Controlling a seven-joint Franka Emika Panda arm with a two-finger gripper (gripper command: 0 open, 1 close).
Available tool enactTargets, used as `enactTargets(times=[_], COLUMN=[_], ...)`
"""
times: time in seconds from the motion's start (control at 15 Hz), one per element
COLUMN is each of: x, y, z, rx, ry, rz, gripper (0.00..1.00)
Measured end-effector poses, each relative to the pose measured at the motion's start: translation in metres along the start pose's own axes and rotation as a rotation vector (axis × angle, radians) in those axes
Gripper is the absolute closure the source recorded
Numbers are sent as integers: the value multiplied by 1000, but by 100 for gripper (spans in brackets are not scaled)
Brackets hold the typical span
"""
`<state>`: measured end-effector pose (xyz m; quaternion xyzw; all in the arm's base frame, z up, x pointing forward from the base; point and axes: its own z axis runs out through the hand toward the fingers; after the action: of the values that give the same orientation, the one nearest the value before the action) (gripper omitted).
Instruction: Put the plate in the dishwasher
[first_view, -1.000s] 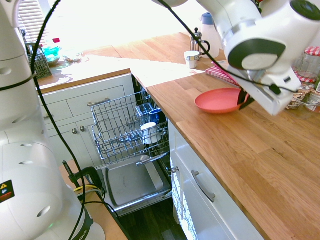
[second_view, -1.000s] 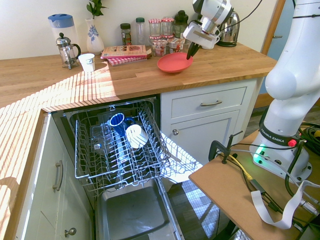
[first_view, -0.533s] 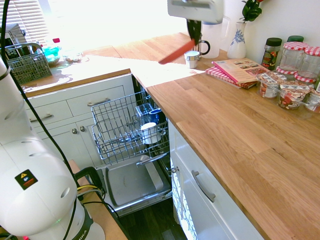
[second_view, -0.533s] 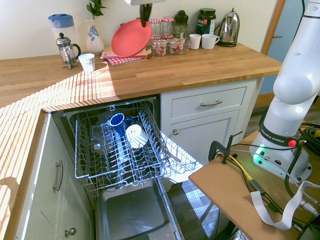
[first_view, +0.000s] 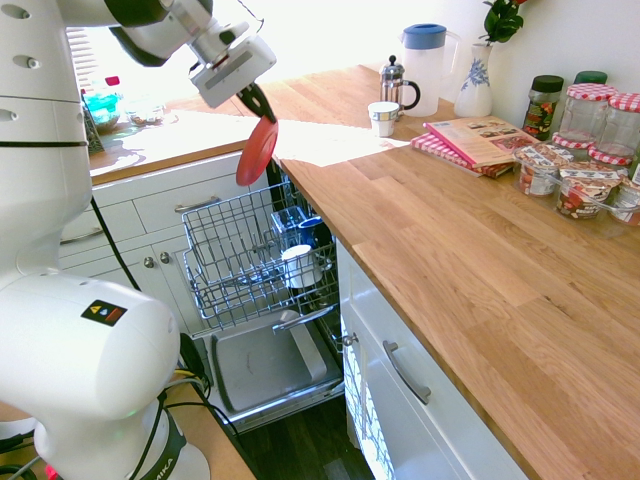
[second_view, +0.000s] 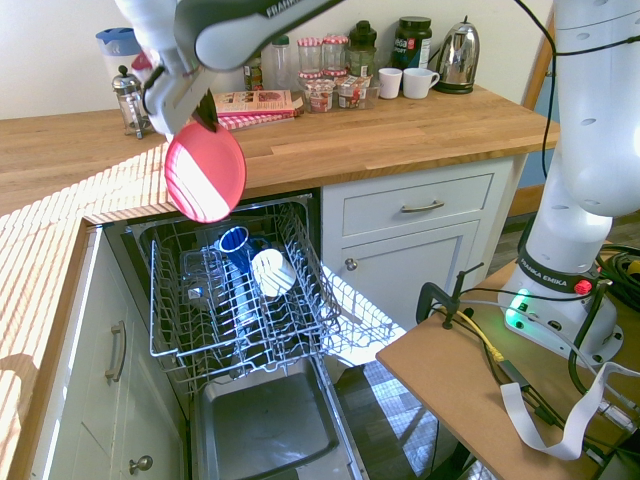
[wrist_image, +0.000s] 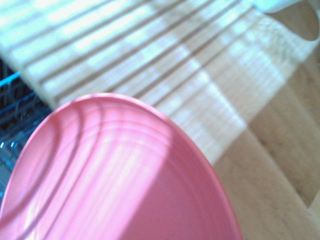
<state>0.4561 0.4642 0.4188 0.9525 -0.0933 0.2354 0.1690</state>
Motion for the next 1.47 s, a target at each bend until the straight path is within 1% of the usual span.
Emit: enactTargets(times=[0.2, 0.4, 0.6, 0.67, 0.8, 1.0, 1.2, 1.33, 1.4, 1.47], x=[-87, -139, -194, -208, -221, -216, -215, -224, -226, -227], y=[-23, -42, -82, -98, -128, -157, -171, -175, -177, -180], z=[5, 41, 73, 75, 73, 75, 109, 135, 139, 136], rx=[-76, -146, -229, -247, -266, -286, -314, -338, -344, -348], ry=[82, 187, 297, 317, 327, 294, 229, 192, 187, 170], rz=[-187, -355, -505, -527, -542, -540, -536, -537, -537, -536], gripper=[100, 100, 100, 100, 100, 100, 100, 100, 0, 0])
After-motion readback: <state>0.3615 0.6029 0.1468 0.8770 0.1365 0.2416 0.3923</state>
